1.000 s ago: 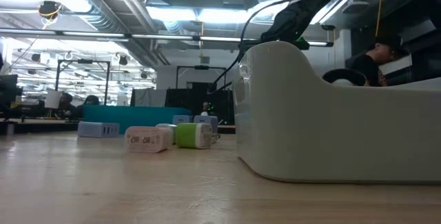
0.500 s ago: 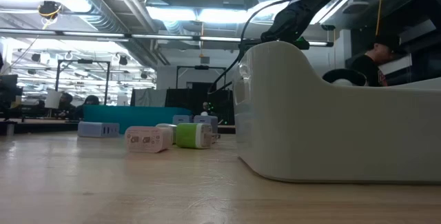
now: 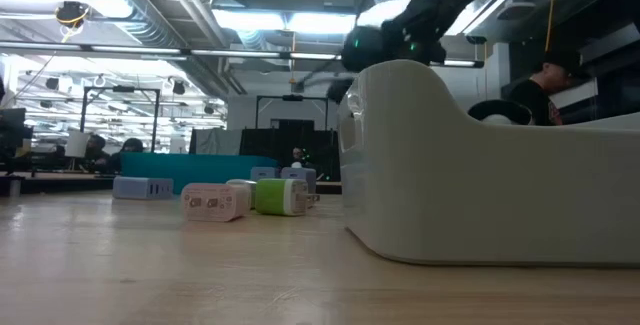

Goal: Pick & Place Office items
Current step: Put the dark blue digital clock into the gray bin, then put the red charger adapter into the blue bin

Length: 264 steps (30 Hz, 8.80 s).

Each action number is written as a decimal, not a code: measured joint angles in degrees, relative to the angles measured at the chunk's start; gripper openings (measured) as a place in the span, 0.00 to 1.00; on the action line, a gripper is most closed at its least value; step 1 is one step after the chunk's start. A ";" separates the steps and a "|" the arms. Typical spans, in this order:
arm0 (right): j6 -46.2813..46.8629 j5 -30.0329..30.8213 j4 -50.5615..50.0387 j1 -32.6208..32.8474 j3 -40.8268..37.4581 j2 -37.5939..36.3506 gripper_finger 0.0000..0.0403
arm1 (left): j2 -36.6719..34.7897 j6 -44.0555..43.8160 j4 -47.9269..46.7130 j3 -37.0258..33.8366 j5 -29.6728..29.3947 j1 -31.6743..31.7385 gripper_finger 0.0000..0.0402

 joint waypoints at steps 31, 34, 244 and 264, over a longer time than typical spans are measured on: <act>36.48 -1.38 -11.37 42.64 0.02 -15.37 0.41 | 0.00 -0.50 -3.05 0.04 4.66 -0.02 0.49; 39.44 -1.33 -11.41 44.02 0.02 -13.55 0.44 | -0.01 -0.52 -4.85 0.04 5.28 -0.02 0.49; -7.14 16.35 6.61 15.26 10.01 -9.62 0.84 | 27.32 -32.18 9.33 2.51 13.63 20.28 0.30; -8.83 16.54 -2.20 15.71 10.01 -9.65 0.88 | 19.99 -30.45 -6.73 2.49 2.67 20.78 0.30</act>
